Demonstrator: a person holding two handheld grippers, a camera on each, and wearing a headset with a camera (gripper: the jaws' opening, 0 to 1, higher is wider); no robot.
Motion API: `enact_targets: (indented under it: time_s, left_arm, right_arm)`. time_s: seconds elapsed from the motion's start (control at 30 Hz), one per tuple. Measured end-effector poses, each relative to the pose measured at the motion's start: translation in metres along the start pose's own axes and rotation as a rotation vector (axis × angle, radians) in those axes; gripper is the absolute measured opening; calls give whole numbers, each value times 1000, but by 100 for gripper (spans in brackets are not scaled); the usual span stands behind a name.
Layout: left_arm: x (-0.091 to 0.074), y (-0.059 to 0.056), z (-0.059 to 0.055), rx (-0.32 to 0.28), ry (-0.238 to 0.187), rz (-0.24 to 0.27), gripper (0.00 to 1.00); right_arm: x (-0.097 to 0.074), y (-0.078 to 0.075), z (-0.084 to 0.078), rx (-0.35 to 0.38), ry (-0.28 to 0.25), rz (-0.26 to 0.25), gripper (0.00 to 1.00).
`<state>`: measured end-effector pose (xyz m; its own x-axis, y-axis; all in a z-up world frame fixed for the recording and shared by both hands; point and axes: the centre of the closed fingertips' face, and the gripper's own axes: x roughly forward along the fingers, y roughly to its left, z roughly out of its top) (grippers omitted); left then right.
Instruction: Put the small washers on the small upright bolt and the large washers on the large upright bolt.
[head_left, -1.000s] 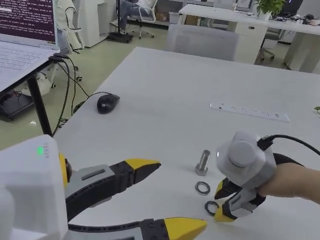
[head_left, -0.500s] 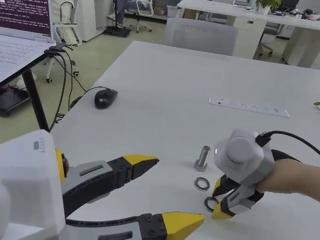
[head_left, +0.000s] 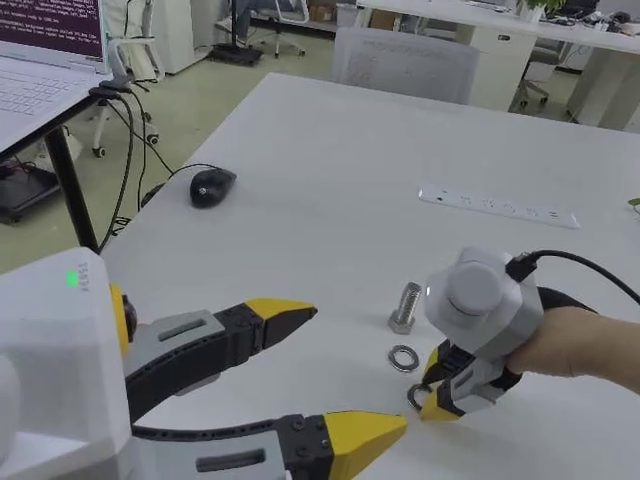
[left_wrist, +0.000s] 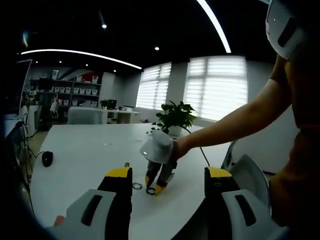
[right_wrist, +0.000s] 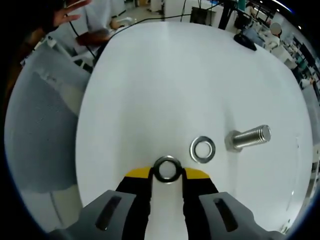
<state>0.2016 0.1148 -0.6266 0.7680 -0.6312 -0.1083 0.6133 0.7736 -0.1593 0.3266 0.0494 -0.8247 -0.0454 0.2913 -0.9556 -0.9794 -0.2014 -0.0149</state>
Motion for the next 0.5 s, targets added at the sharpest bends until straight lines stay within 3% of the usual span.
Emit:
enact_targets:
  time_s: [0.33,0.5]
  left_arm:
    - [-1,-3,-1,-2,3,4,57]
    - [0,-4,-1,-3,2,5,57]
  right_arm:
    - [-1,2,2,-7,4,-4,22]
    - [-12,2,3,-27,7,-3,22]
